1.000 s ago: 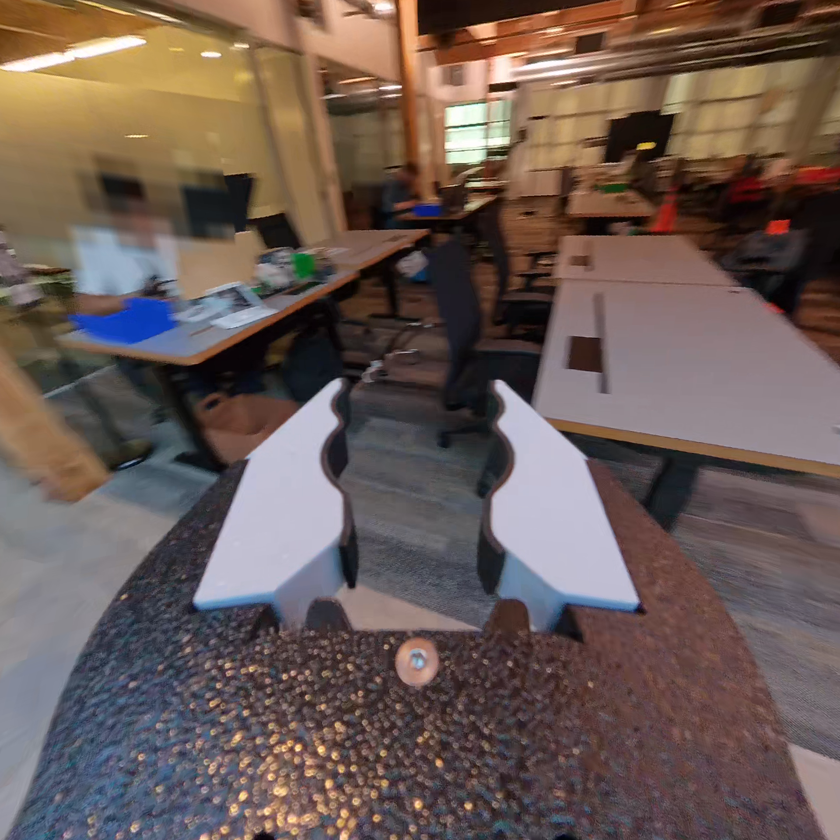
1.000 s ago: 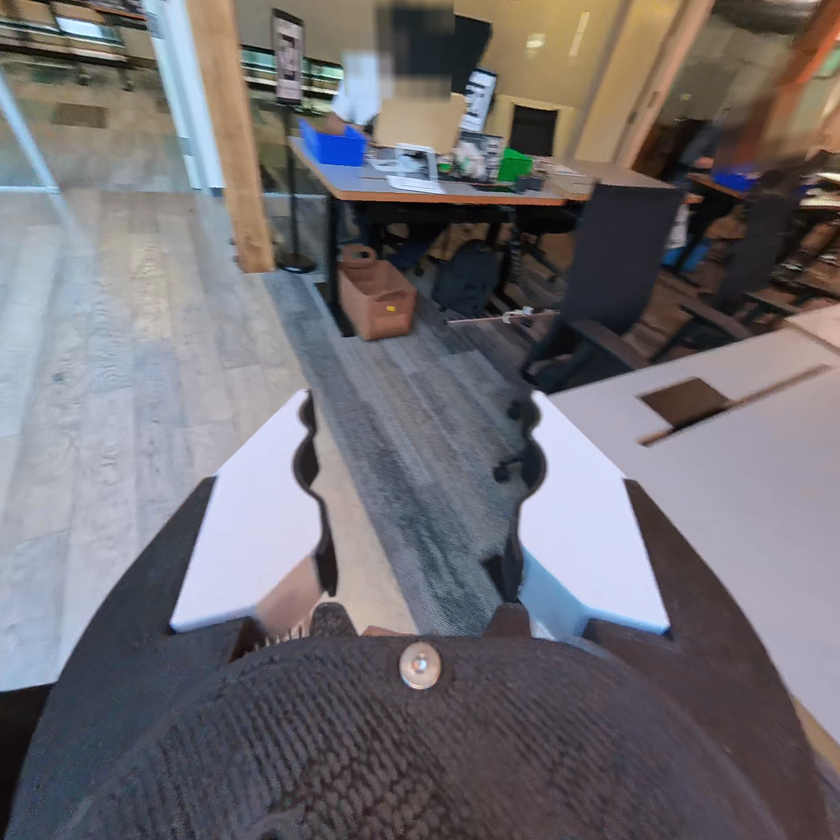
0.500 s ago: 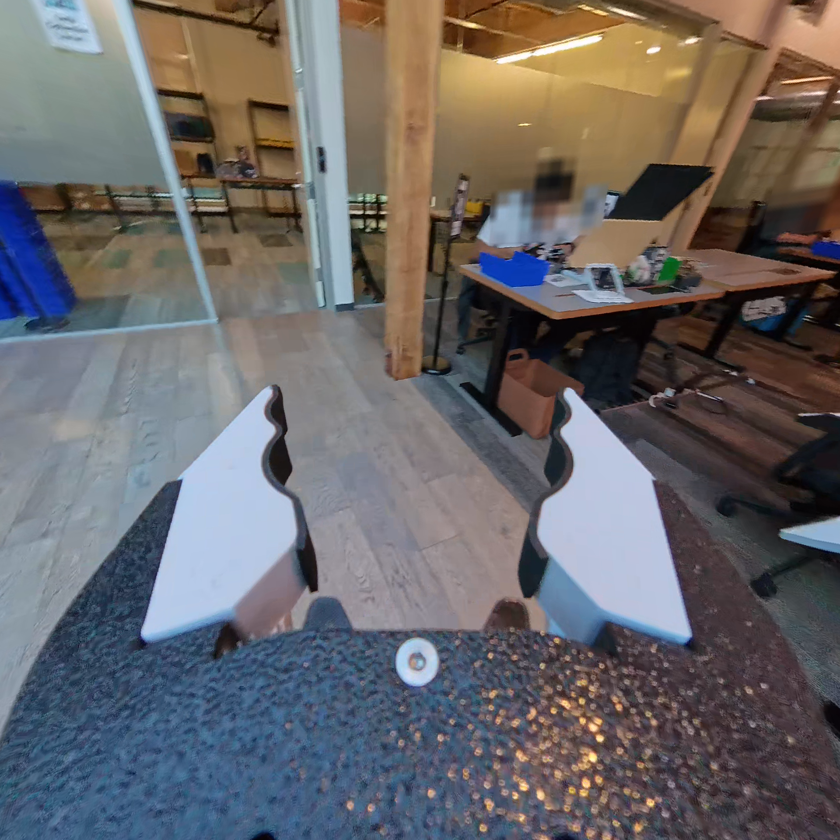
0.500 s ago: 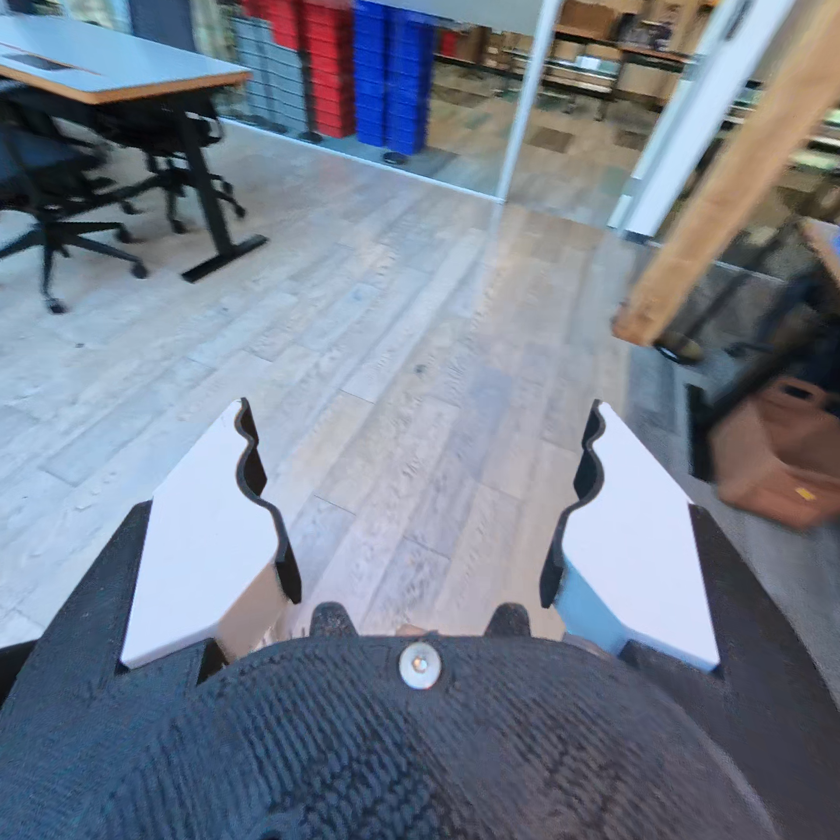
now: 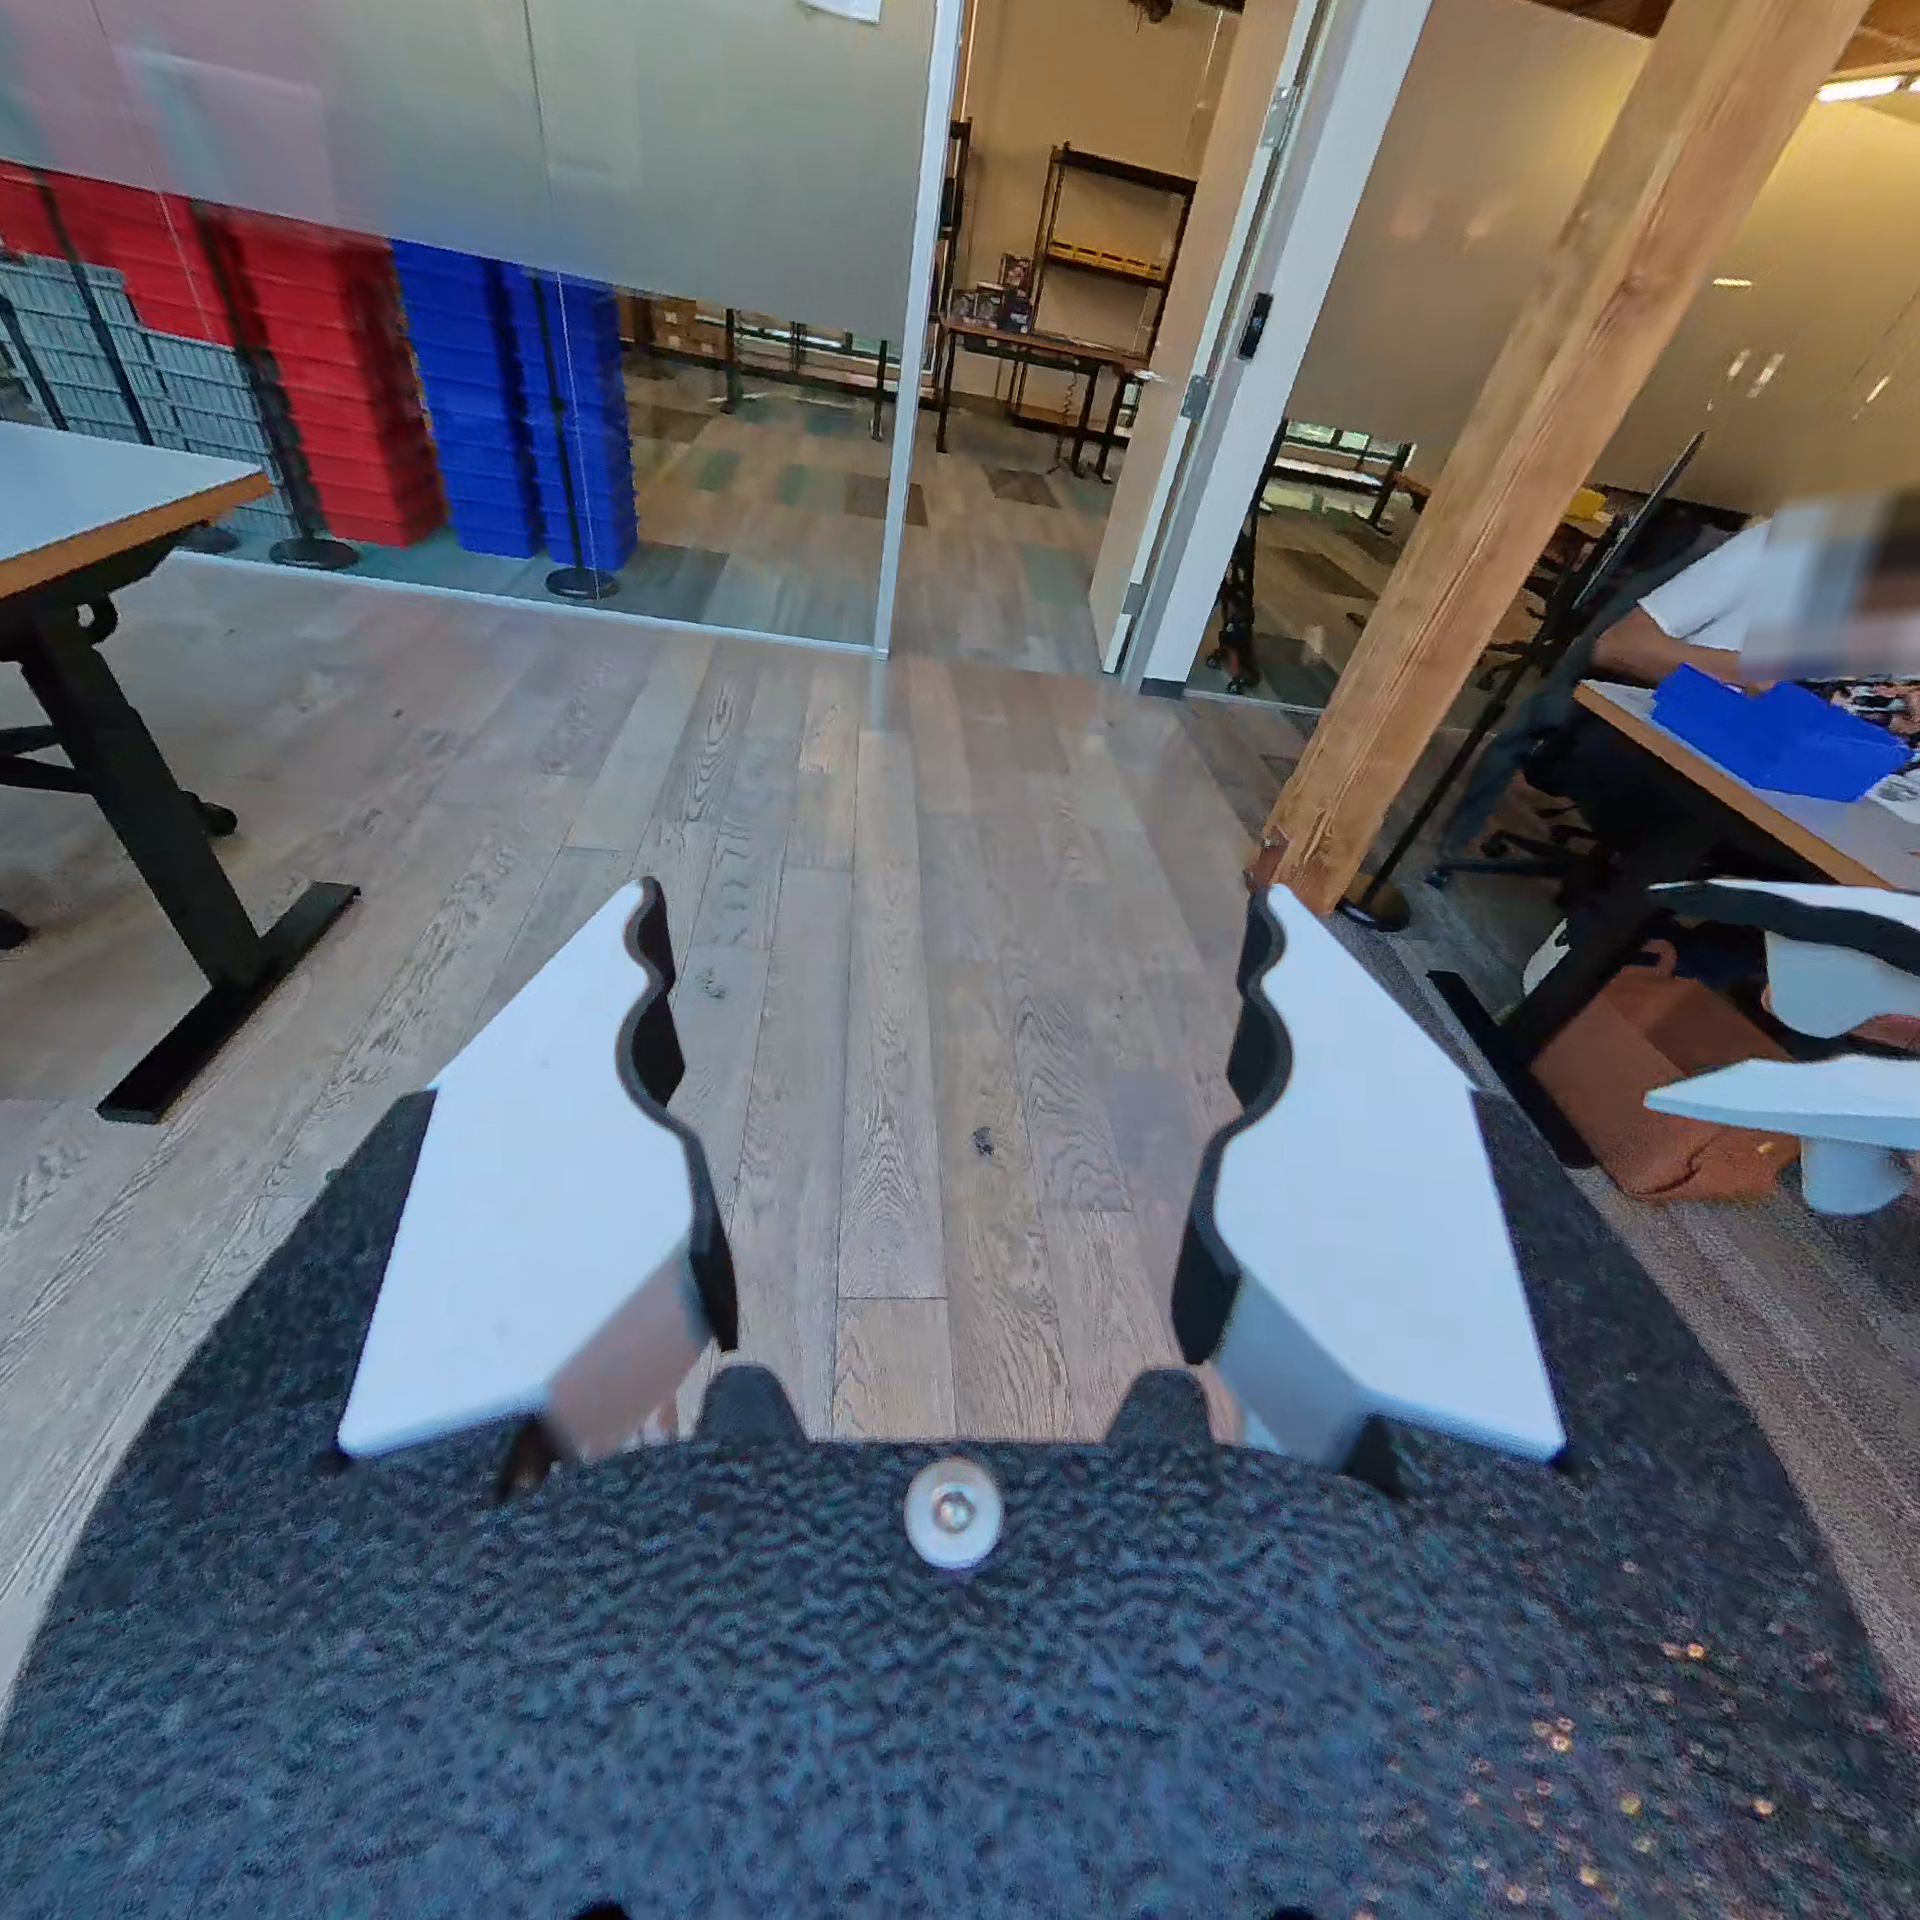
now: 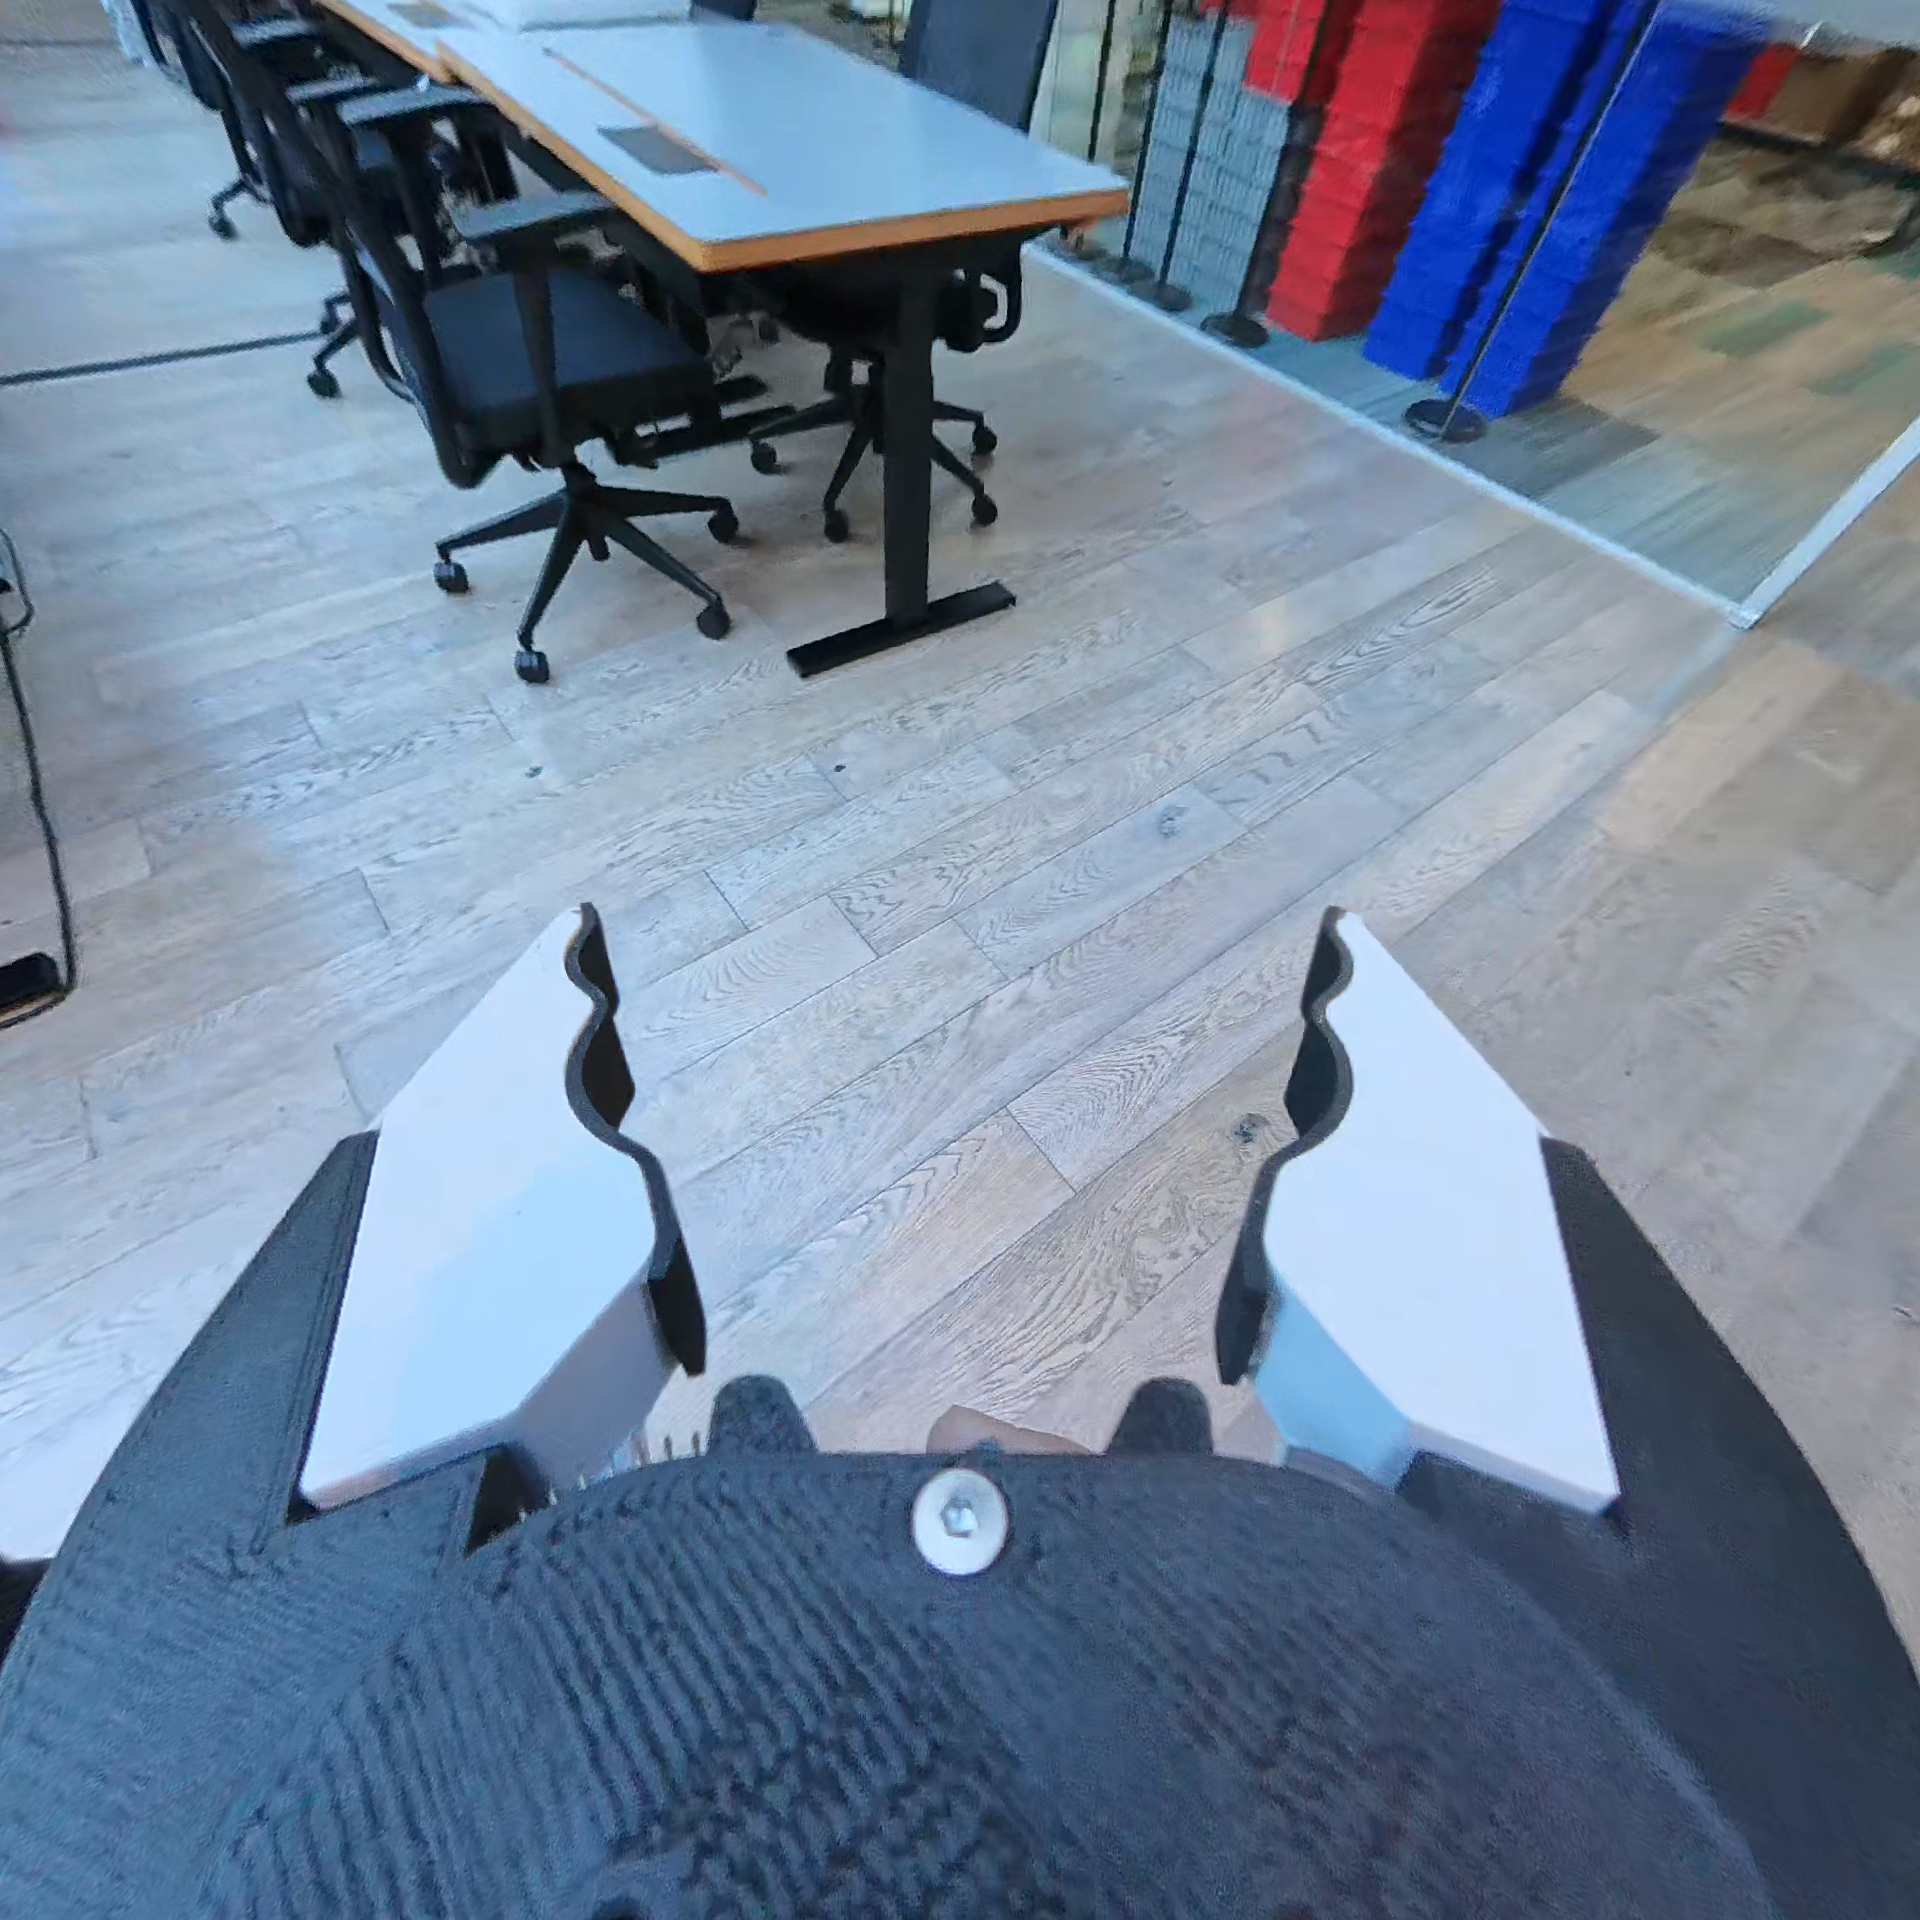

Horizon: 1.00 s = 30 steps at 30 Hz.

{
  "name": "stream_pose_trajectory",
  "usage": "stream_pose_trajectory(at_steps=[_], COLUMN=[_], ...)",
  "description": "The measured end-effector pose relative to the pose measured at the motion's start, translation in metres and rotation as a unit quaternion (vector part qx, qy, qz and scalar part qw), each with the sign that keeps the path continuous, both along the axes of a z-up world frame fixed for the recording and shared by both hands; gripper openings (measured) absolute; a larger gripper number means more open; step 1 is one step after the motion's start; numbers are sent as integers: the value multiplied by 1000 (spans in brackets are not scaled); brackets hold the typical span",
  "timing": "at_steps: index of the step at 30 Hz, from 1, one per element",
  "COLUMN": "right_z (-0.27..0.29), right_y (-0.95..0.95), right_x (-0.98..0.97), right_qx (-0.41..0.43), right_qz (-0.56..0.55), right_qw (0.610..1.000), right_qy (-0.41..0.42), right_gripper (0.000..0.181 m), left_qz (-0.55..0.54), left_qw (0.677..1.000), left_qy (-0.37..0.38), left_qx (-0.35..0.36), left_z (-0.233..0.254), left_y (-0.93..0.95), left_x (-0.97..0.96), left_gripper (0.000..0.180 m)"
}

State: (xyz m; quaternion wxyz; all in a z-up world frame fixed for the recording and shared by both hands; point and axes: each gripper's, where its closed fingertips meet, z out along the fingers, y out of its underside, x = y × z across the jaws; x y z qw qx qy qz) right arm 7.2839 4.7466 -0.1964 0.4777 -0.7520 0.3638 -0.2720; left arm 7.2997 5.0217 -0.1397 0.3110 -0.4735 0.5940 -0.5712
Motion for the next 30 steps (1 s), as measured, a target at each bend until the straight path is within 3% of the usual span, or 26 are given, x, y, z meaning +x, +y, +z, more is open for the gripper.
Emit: stream_pose_trajectory(at_steps=[5,8,11,16,22,27,30], right_z=[-33,-56,-67,-18,22,16,8], right_y=[-52,-60,-46,33,149,202,205], right_x=[146,247,365,561,761,950,1072], right_qx=[-13,21,40,82,80,-8,-17], right_qz=[-41,-38,-3,75,168,215,167], right_qw=[999,999,998,993,983,975,984], right_qy=[16,33,53,26,-10,-61,-52], right_gripper=[129,127,127,124,129,128,126], left_qz=[-54,-47,-21,0,77,79,78], left_qw=[998,998,999,999,997,995,997], left_qy=[19,5,35,37,22,11,7], left_qx=[20,30,13,7,-4,51,29], left_z=[-45,-52,-51,-22,-27,-51,-47], left_y=[-39,-48,-40,-11,65,139,178], left_x=[123,226,342,514,698,886,1016], left_gripper=[107,104,105,106,105,106,106])
